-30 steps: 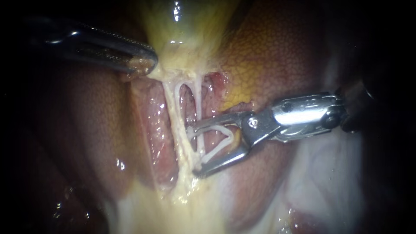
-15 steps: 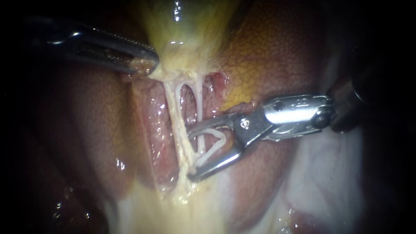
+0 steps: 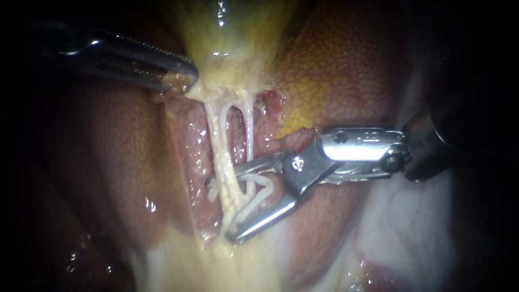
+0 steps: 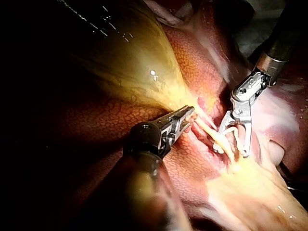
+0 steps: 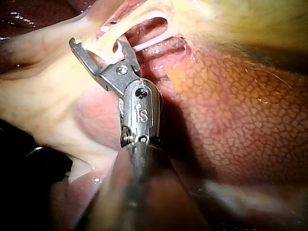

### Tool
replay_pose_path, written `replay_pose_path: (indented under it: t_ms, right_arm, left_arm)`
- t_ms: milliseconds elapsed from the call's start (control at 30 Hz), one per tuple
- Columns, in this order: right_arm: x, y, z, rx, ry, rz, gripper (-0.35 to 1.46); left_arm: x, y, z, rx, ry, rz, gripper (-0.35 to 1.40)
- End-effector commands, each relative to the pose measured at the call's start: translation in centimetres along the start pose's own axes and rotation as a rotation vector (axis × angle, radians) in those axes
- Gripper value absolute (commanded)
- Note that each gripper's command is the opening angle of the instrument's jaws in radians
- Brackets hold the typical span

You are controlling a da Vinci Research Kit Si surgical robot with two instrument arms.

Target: Clipping first clip left tube

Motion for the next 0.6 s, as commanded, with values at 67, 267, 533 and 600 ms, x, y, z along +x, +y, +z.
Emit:
replay_pose_path:
  t_ms: [67,267,533,600]
  right_arm:
    - [0.02,-0.03,0.04,0.024,-0.004,-0.002,0.51]
    - [0.06,-0.11,0.12,0.083,-0.012,-0.008,0.47]
    - [0.10,-0.18,0.21,0.105,-0.017,-0.006,0.38]
    - [0.10,-0.19,0.23,0.106,-0.017,-0.006,0.35]
  left_arm:
    - [0.00,0.00,0.00,0.000,0.000,0.000,-0.35]
    - [0.00,0.00,0.00,0.001,0.000,0.000,-0.35]
    - [0.00,0.00,-0.01,0.001,0.000,0.000,-0.35]
    - [0.00,0.00,-0.01,0.001,0.000,0.000,-0.35]
